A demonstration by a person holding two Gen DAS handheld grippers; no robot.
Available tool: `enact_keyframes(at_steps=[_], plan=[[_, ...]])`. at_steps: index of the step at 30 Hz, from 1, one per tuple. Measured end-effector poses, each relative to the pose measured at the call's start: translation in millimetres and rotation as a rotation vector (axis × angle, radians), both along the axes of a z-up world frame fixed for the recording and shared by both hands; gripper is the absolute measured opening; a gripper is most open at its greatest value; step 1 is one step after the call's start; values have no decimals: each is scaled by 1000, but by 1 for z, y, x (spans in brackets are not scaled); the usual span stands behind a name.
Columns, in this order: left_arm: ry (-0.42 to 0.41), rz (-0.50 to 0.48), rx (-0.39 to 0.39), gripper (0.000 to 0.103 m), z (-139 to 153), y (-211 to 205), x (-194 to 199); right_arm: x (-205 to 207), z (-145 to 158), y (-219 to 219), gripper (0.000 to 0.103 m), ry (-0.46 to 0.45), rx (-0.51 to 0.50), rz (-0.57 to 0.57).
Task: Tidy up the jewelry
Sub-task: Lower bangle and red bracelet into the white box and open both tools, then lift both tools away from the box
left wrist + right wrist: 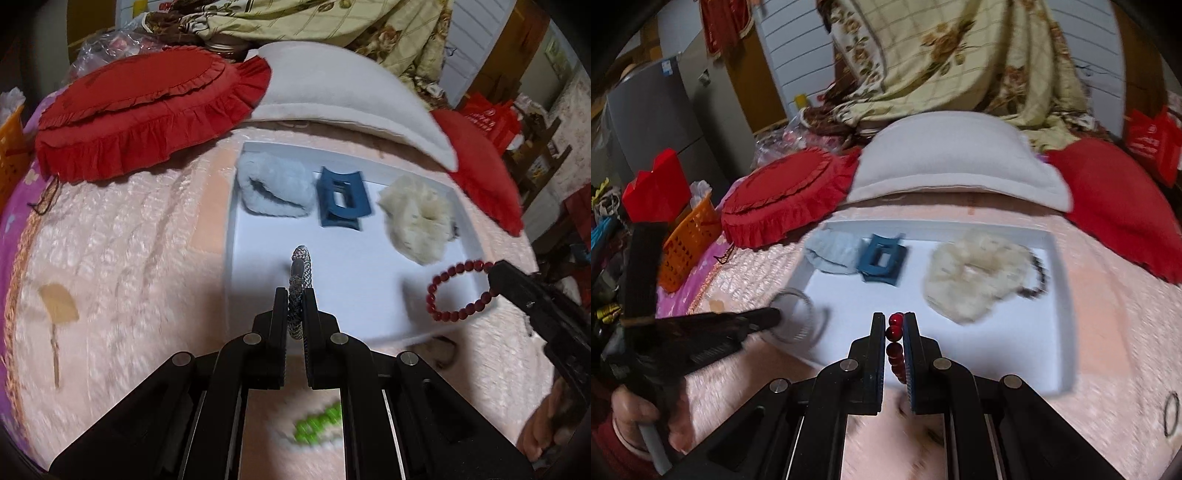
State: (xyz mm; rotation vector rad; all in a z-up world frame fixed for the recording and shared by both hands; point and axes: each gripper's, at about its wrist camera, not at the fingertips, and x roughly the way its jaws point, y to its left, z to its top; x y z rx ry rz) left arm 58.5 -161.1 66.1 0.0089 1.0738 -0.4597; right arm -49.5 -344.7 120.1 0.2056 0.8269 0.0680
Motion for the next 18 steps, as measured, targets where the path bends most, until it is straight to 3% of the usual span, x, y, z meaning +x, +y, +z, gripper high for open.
enact_keyframes(at_steps=[6,12,18], plan=[[1,21,70,6,-24,-8,33,52,-21,11,9,43,154,15],[4,15,99,6,-37,-15,51,72,-66,-3,9,140,174,-41],[14,28,96,6,-43,-15,60,75,-80,-13,9,167,183,-60]])
